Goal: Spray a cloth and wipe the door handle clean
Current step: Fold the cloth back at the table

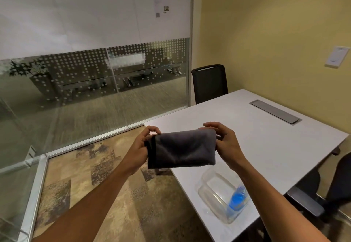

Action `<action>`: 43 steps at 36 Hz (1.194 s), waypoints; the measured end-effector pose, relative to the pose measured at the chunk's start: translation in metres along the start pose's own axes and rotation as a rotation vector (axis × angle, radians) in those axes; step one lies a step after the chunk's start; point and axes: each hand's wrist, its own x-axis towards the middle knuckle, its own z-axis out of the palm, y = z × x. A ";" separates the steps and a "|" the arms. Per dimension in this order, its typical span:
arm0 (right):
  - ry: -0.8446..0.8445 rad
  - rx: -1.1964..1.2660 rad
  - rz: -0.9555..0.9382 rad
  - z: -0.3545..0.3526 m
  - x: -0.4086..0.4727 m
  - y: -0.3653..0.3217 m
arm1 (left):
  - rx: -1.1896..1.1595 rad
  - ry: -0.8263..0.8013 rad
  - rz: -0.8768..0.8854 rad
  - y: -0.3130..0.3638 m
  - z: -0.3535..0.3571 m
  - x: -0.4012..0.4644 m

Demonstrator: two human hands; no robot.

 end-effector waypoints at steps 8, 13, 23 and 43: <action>-0.094 0.088 0.141 -0.009 -0.011 -0.005 | -0.054 -0.033 -0.006 0.012 0.004 0.002; -0.180 0.315 0.398 -0.014 -0.011 -0.008 | -0.086 -0.128 0.031 0.011 0.006 0.002; -0.210 0.140 0.366 -0.021 -0.007 -0.001 | -0.188 -0.228 -0.191 0.005 0.006 -0.007; -0.181 -0.562 -0.149 0.009 -0.006 0.001 | -0.056 -0.420 -0.413 0.020 0.043 -0.011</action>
